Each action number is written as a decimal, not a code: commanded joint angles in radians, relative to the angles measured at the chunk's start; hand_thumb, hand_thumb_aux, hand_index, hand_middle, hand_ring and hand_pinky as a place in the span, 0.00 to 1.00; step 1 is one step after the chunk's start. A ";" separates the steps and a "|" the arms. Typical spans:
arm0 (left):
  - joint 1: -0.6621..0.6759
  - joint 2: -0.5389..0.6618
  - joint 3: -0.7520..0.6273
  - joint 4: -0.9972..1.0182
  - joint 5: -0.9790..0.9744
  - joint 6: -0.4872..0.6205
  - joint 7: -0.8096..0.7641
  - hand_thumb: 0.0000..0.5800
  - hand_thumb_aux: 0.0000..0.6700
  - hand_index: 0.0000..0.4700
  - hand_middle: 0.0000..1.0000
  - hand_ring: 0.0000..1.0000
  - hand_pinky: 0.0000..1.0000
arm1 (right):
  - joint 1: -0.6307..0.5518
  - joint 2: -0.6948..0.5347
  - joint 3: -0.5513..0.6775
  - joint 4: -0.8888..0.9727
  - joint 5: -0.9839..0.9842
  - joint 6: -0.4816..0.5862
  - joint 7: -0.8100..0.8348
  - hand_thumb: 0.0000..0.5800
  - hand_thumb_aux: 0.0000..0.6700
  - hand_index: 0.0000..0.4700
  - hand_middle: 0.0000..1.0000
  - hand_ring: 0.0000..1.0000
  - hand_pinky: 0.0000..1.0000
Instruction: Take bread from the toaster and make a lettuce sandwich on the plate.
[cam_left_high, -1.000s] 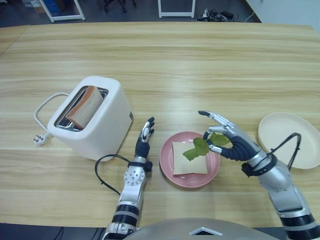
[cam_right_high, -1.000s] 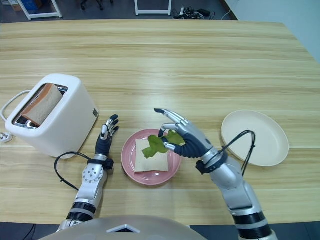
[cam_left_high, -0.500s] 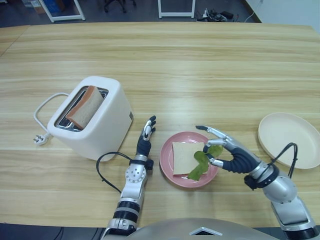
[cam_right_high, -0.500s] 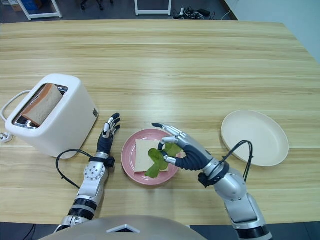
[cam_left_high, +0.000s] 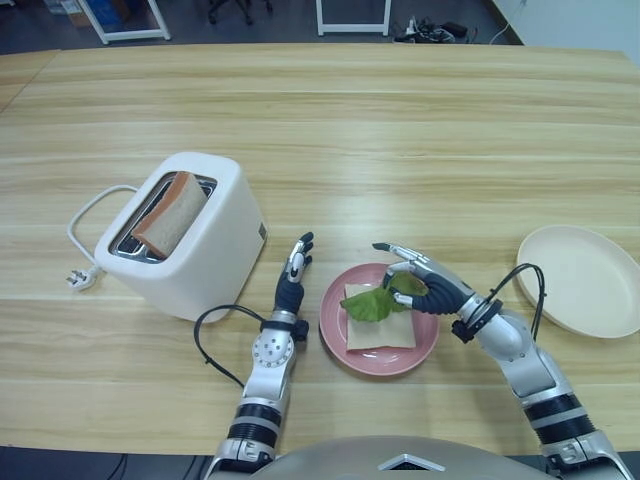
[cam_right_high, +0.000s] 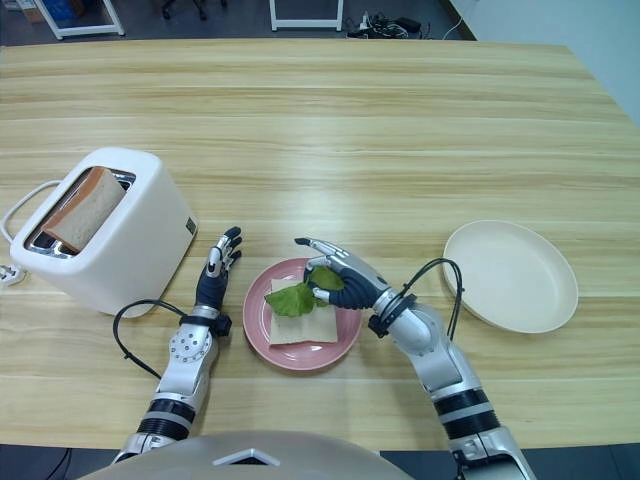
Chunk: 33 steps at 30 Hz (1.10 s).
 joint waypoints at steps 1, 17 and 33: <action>0.029 -0.003 -0.012 0.015 0.016 0.033 -0.002 0.00 0.00 0.00 0.00 0.00 0.00 | -0.007 0.002 0.035 0.017 -0.018 -0.022 0.012 1.00 1.00 1.00 0.00 0.00 0.00; 0.019 -0.010 -0.013 0.037 0.022 0.030 0.003 0.00 0.00 0.00 0.00 0.00 0.00 | 0.209 -0.204 -0.177 -0.387 0.271 -0.014 0.149 1.00 1.00 1.00 0.00 0.00 0.00; 0.026 -0.021 -0.028 0.039 0.036 0.030 0.002 0.00 0.00 0.00 0.00 0.00 0.00 | 0.263 -0.228 -0.187 -0.358 0.290 0.015 0.262 1.00 1.00 1.00 0.00 0.00 0.00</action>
